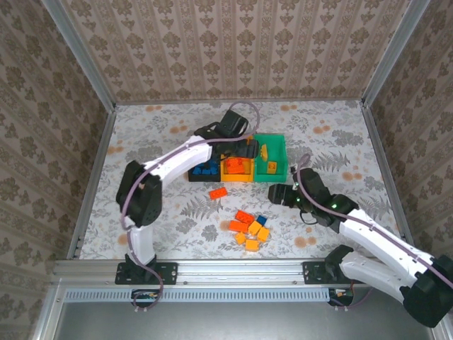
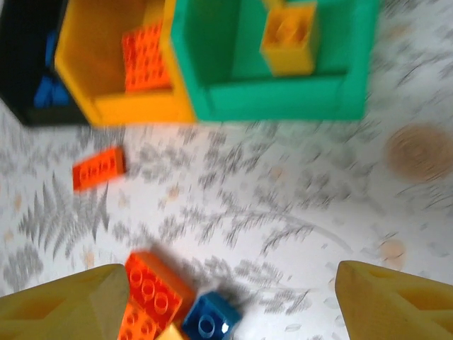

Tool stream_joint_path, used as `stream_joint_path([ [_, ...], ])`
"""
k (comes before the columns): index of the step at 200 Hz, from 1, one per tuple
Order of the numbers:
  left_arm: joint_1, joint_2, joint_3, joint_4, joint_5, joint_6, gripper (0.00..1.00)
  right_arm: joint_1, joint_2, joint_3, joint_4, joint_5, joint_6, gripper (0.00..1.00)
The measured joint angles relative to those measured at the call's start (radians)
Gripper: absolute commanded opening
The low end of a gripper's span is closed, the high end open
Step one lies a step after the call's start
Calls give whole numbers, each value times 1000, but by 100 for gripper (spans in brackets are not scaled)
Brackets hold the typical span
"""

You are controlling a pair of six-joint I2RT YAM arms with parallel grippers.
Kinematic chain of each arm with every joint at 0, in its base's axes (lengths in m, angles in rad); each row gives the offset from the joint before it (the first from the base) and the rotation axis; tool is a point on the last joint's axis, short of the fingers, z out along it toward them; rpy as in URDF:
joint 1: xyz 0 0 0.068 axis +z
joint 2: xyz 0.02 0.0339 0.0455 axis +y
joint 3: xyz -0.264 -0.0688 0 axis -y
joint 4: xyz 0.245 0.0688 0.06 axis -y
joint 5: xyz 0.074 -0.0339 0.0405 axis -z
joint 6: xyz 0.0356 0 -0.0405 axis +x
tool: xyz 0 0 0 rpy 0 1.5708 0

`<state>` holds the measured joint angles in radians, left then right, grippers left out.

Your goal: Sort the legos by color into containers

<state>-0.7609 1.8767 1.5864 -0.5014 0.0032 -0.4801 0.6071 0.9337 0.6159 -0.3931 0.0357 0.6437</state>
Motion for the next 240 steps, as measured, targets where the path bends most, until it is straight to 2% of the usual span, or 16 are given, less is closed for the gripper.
stream_joint_path([
  [42,-92,-316,-189,83,10,-6,100,176,78,-7,-11,-33,-31,75],
  [78,-133,-480,-401,108,0,-32,100,278,132,-26,-39,-33,-39,71],
  [134,-135,-589,-644,82,-42,-105,100,369,304,-35,-24,-6,-27,70],
  [197,-135,-656,-684,78,-80,-135,100,382,371,-24,-26,85,26,46],
  [240,-135,-676,-684,66,-101,-138,100,374,335,-34,-63,140,68,36],
])
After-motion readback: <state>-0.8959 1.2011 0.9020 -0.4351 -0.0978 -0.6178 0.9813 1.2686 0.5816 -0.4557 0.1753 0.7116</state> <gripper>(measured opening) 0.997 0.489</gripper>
